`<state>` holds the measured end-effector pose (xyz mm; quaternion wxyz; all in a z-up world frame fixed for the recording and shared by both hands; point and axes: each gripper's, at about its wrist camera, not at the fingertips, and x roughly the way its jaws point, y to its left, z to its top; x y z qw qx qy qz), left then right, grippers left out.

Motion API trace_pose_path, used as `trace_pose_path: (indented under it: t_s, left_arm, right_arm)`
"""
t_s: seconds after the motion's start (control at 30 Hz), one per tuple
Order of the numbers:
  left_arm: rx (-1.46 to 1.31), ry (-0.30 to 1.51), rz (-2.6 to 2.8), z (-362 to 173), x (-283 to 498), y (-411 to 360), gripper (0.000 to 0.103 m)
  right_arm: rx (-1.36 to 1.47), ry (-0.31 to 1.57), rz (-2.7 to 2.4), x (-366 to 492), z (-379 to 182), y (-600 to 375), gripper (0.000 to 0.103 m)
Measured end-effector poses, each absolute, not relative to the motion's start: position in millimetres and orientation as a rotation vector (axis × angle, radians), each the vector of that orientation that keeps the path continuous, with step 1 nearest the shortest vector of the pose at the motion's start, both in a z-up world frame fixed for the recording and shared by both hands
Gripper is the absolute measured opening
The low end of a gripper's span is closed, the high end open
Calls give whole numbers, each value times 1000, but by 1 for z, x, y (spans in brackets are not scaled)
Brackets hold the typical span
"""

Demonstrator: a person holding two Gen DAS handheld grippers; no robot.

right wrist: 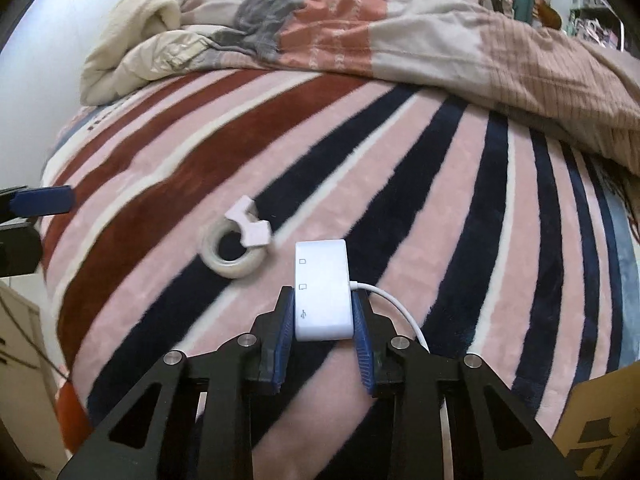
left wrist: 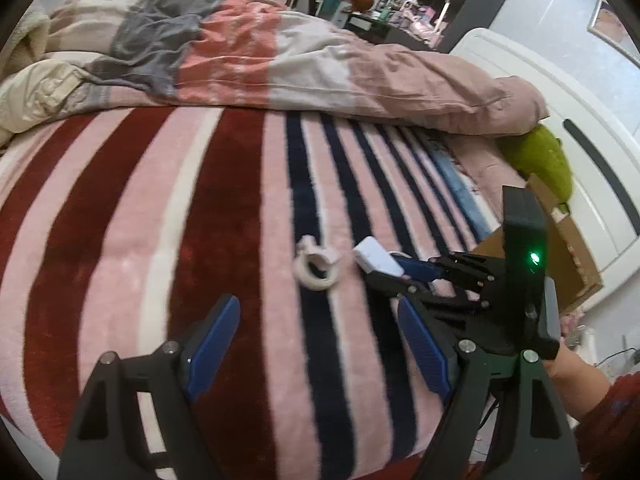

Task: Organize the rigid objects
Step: 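Grasp the white card reader with cable using the right gripper, then carry the card reader into the cardboard box and release it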

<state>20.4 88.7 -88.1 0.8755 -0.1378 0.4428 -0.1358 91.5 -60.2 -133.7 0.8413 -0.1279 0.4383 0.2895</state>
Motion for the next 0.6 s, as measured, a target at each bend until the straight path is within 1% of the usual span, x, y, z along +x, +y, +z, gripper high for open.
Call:
trace_pose_path:
  t_s: [0.2, 0.27, 0.3, 0.33, 0.37, 0.4, 0.43, 0.5, 0.6]
  left_arm:
    - [-307, 878, -369, -65, 19, 69, 78]
    - [-319, 850, -402, -52, 15, 62, 71]
    - [-319, 844, -417, -46, 14, 59, 62]
    - [-316, 839, -430, -40, 13, 56, 50]
    - [-308, 829, -447, -32, 11, 51, 45]
    - [-299, 815, -462, -24, 9, 47, 36]
    - [-293, 801, -475, -18, 8, 44, 32]
    - [-283, 768, -485, -2, 6, 39, 28]
    - [-259, 734, -514, 21, 4, 24, 27]
  right_arm:
    - [-302, 806, 763, 50, -81, -59, 23]
    - [-315, 761, 807, 37, -64, -58, 23]
    - [-318, 744, 825, 31, -56, -58, 23]
    - [-315, 732, 847, 26, -48, -57, 23]
    - [-305, 719, 867, 20, -39, -59, 23]
    - [-303, 699, 878, 16, -29, -62, 23]
    - [-308, 683, 879, 12, -24, -62, 23]
    - [-326, 633, 877, 3, -8, -68, 23]
    - [-323, 584, 864, -4, 12, -82, 23]
